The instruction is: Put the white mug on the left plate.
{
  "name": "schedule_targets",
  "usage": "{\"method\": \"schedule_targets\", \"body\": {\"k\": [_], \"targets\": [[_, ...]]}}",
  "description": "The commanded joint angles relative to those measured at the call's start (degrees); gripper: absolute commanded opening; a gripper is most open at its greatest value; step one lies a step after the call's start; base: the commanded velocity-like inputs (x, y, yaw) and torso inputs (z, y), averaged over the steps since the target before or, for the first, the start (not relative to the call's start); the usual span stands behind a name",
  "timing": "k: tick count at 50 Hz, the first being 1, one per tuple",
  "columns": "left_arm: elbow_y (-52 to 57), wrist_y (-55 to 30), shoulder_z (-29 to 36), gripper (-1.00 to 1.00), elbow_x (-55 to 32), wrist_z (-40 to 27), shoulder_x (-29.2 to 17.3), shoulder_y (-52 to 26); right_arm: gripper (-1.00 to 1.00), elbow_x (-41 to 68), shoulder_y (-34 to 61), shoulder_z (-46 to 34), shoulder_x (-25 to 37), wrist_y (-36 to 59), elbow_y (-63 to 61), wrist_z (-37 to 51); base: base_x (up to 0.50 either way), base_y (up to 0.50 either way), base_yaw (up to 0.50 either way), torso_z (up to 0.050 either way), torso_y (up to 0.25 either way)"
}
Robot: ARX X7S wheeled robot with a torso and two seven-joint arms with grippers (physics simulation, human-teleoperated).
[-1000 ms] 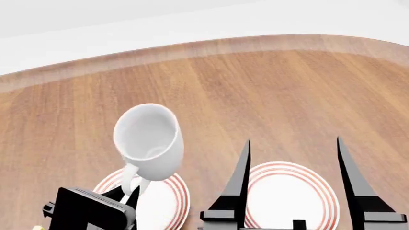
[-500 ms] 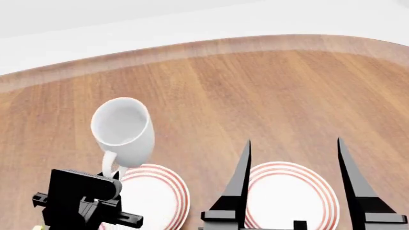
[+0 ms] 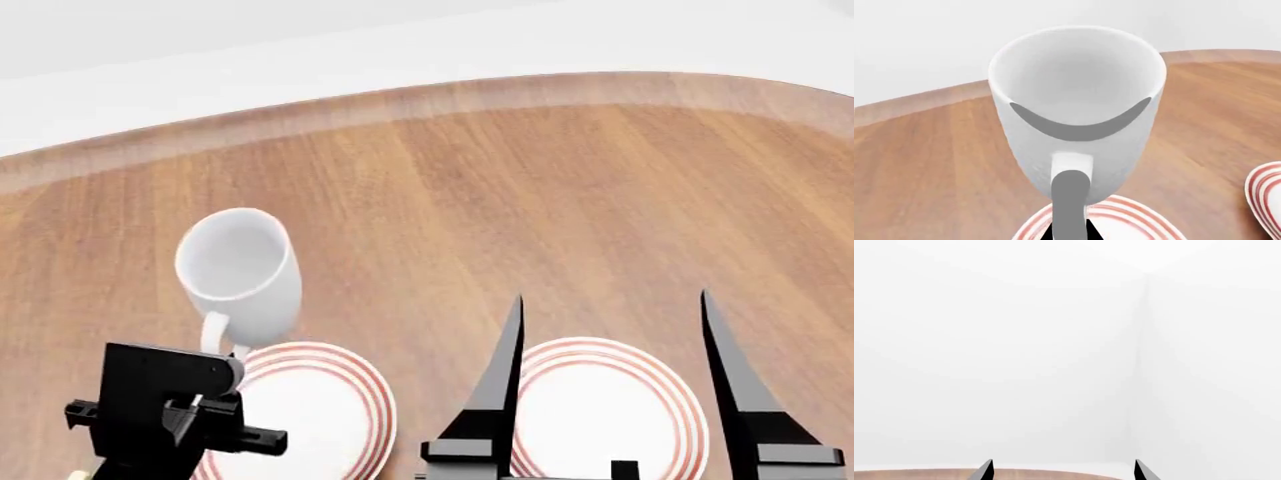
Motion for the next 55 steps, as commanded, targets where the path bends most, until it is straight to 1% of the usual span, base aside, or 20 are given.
{"method": "schedule_targets", "body": {"k": [1, 10, 16, 36, 37, 38, 40, 43, 44, 47, 55], "targets": [[-5.92, 3.60, 0.16, -1.00, -0.43, 0.20, 0.65, -1.24, 1.00, 0.33, 0.20, -0.05, 0.13, 0.06, 0.07, 0.22, 0.00, 0.00, 0.00, 0.000, 0.000], [-13.98, 7.54, 0.84, -1.00, 0.39, -0.10, 1.41, -2.64, 1.00, 0.76, 0.20, 0.03, 0.20, -0.09, 0.22, 0.31, 0.00, 0.00, 0.00, 0.000, 0.000], [-16.40, 8.77, 1.17, -1.00, 0.40, -0.21, 1.69, -2.75, 1.00, 0.94, 0.11, 0.04, 0.29, -0.37, 0.38, 0.41, 0.00, 0.00, 0.00, 0.000, 0.000], [-16.82, 9.89, 2.67, -1.00, -0.10, -0.31, 1.65, 0.51, 1.00, 1.08, 0.28, -0.52, 0.60, -0.62, 0.60, 0.86, 0.00, 0.00, 0.00, 0.000, 0.001], [-12.93, 6.44, 2.75, -1.00, -0.53, -0.63, 1.12, 0.94, 1.00, 1.10, 0.34, -0.53, 0.59, -0.46, 0.53, 0.92, 0.00, 0.00, 0.00, 0.000, 0.000], [-16.11, 9.29, 2.86, -1.00, -0.24, -0.30, 1.53, 0.80, 1.00, 1.12, 0.34, -0.54, 0.61, -0.44, 0.52, 0.93, 0.00, 0.00, 0.00, 0.000, 0.000], [-10.84, 4.95, 3.03, -1.00, -0.74, -0.86, 0.85, 1.53, 1.00, 1.14, 0.46, -0.64, 0.62, -0.39, 0.54, 0.95, 0.00, 0.00, 0.00, 0.000, 0.000], [-8.74, 3.55, 3.40, -1.00, -0.93, -0.99, 0.67, 2.10, 1.00, 1.21, 0.51, -0.64, 0.65, -0.24, 0.45, 1.05, 0.00, 0.00, 0.00, 0.000, 0.000], [-10.79, 5.01, 3.65, -1.00, -0.69, -0.68, 1.03, 1.66, 1.00, 1.25, 0.49, -0.57, 0.71, -0.27, 0.41, 1.06, 0.00, 0.00, 0.00, 0.000, 0.000], [-8.59, 3.59, 3.95, -1.00, -0.88, -0.95, 0.76, 2.50, 1.00, 1.30, 0.33, -0.49, 0.82, -0.56, 0.50, 1.12, 0.00, 0.00, 0.00, 0.000, 0.000], [-8.70, 3.76, 4.27, -1.00, -1.23, -1.06, 0.59, 3.20, 1.00, 1.31, 0.41, -0.75, 0.96, -0.62, 0.45, 1.33, 0.00, 0.00, 0.00, 0.000, 0.001]]}}
